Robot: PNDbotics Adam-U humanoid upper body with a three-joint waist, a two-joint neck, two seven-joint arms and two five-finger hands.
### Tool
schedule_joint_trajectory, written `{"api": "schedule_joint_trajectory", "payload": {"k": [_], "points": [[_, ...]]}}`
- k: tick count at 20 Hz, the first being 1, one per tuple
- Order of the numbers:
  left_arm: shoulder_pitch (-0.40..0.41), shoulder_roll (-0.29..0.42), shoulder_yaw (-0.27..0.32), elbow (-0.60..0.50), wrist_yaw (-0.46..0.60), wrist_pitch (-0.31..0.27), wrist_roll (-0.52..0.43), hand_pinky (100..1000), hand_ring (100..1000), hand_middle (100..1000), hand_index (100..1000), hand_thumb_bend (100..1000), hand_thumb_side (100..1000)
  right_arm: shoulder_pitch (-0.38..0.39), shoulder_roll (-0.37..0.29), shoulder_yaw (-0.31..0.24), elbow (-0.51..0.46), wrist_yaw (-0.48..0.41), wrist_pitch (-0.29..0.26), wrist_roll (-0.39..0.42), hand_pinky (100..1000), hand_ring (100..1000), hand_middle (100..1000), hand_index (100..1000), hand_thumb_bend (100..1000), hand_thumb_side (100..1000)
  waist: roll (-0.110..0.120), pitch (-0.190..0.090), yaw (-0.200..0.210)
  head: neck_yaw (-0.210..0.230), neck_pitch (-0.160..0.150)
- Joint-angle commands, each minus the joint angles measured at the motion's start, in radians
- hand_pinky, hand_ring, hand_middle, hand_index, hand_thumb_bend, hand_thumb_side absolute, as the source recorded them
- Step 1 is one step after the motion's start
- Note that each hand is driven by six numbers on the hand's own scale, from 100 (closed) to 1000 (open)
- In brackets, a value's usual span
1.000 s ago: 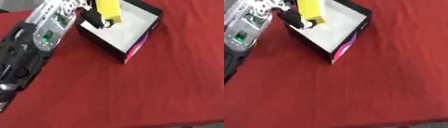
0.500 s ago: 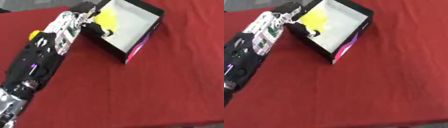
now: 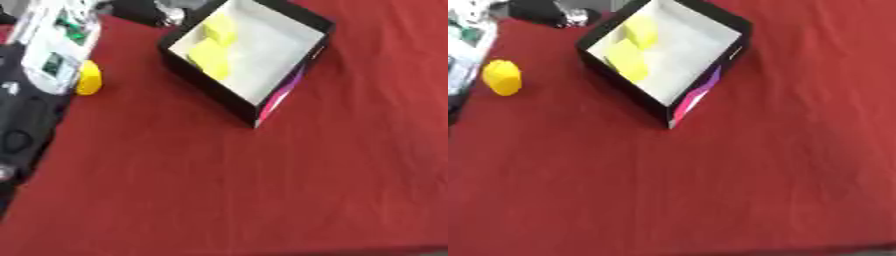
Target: Pick up objects on the table and place them in the box.
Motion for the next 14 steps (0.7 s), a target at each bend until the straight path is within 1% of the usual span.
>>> {"api": "schedule_joint_trajectory", "payload": {"k": [1,3,5,7,10,11,14], "points": [[0.012,0.128,0.033,-0.051,0.034,0.004,-0.075,863,819,763,900,765,492,-0.006,-0.052,-0.014,-0.013,-0.004,-0.002,-0.003,888,808,767,886,550,542,-0.014,-0.023,0.008,-0.011,-0.001],[0.041,0.172,0.043,-0.037,0.016,0.003,-0.11,862,819,760,899,782,485,-0.001,-0.054,-0.014,-0.014,-0.004,-0.002,-0.002,887,808,768,886,552,541,-0.018,-0.023,0.014,-0.016,-0.001],[0.066,0.192,0.055,-0.004,-0.01,0.004,-0.128,861,820,761,897,775,480,0.001,-0.054,-0.015,-0.015,-0.004,-0.002,-0.002,887,808,768,886,558,538,-0.024,-0.02,0.013,-0.017,-0.001],[0.084,0.198,0.066,0.043,-0.022,0.004,-0.14,863,823,762,896,772,483,0.002,-0.052,-0.016,-0.017,-0.004,-0.001,-0.001,888,808,768,886,552,541,-0.03,-0.017,0.009,-0.008,-0.001],[0.098,0.196,0.07,0.108,-0.043,-0.011,-0.155,876,840,781,890,800,499,0.003,-0.049,-0.017,-0.018,-0.005,-0.001,-0.004,888,808,767,886,547,544,-0.036,-0.012,0.003,0.01,-0.001],[0.102,0.192,0.069,0.129,-0.049,-0.019,-0.167,892,860,813,894,820,521,0.003,-0.048,-0.017,-0.018,-0.004,-0.001,-0.005,887,807,767,886,548,543,-0.037,-0.009,0.0,0.016,-0.001],[0.105,0.185,0.062,0.196,-0.055,-0.054,-0.228,902,867,798,892,901,541,0.004,-0.045,-0.017,-0.016,-0.002,0.001,-0.009,888,807,767,886,544,545,-0.038,-0.003,-0.004,0.024,-0.001]]}}
